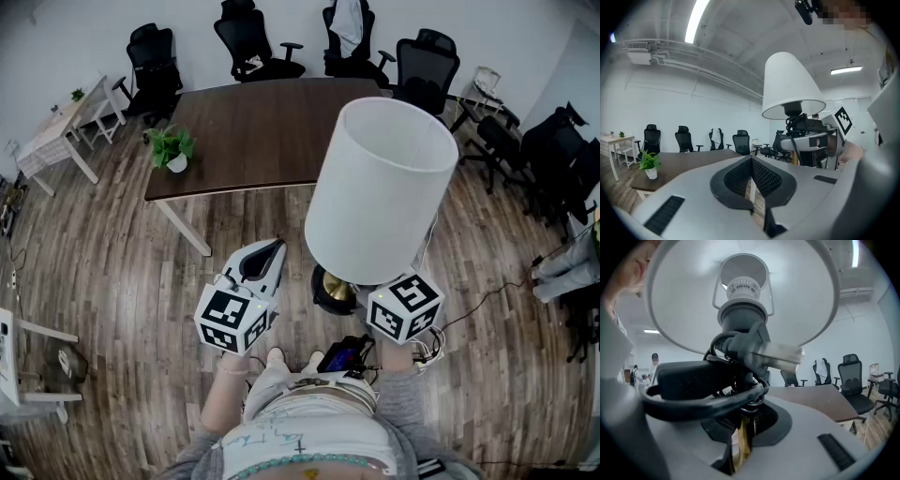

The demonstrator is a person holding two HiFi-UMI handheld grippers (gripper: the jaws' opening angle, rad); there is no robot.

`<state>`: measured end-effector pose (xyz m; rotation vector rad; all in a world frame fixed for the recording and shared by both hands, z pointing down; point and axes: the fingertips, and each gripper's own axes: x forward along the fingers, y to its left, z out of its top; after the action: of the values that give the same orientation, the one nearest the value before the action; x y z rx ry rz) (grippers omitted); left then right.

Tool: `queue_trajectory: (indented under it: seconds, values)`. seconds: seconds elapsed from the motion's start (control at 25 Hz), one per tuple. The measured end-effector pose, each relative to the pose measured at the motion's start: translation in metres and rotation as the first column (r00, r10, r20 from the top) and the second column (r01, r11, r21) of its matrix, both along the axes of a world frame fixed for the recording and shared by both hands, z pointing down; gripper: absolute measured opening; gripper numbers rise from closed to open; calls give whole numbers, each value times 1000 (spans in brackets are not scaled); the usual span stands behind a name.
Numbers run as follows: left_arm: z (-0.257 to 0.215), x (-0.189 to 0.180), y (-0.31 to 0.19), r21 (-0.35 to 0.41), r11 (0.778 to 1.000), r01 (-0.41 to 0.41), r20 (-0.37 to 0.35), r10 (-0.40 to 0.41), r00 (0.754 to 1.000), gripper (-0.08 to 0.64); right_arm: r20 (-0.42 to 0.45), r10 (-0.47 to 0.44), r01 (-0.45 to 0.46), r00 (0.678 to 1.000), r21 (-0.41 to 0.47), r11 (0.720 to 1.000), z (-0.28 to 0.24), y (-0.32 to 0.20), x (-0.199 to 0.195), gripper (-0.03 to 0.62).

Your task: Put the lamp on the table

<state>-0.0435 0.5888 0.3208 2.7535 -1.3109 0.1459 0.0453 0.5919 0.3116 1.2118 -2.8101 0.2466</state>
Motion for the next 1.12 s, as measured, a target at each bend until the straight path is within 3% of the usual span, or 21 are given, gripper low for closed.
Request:
queue_trajectory:
  seconds: [0.68, 1.12]
  values:
    - [15, 16, 9, -31, 995, 90, -22, -91, 996, 11, 8, -71, 72, 997, -11, 997, 8, -6, 28, 51]
    - [28, 0, -33, -71, 992, 102, -16, -103, 995, 11, 11, -45, 45, 999, -25, 999, 12, -48, 26, 51]
